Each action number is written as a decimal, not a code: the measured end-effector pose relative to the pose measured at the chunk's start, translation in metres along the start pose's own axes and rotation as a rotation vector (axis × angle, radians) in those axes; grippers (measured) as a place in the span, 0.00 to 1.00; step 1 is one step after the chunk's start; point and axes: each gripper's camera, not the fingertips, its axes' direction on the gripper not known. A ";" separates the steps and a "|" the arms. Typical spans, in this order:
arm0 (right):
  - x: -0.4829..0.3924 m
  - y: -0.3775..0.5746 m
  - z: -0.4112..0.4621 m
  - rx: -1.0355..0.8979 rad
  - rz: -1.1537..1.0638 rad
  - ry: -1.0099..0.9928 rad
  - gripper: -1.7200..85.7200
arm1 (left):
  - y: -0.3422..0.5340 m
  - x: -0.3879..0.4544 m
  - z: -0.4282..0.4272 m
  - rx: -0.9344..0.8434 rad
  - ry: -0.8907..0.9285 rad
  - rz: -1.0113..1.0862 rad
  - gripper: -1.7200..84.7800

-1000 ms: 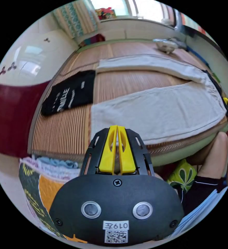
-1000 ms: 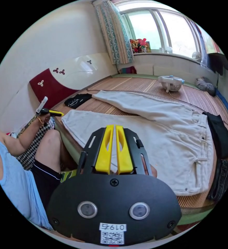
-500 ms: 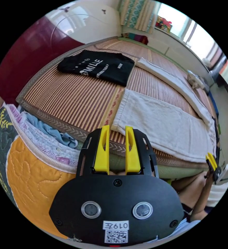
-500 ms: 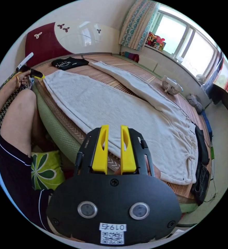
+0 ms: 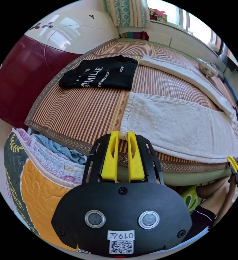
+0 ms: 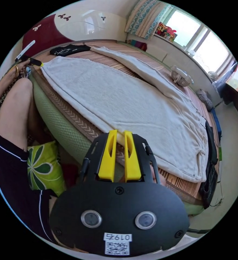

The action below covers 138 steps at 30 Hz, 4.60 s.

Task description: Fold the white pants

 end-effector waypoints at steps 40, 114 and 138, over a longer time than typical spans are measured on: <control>0.440 0.173 -0.063 -0.067 0.875 -0.079 0.15 | -0.109 0.289 -0.041 0.003 0.188 0.470 0.03; 0.059 -0.206 0.408 0.262 -0.300 -0.172 0.12 | -0.277 0.172 0.041 0.144 0.393 0.380 0.03; -0.015 -0.268 0.581 0.077 -0.391 -0.311 0.02 | -0.310 -0.023 0.057 0.212 0.614 -0.053 0.03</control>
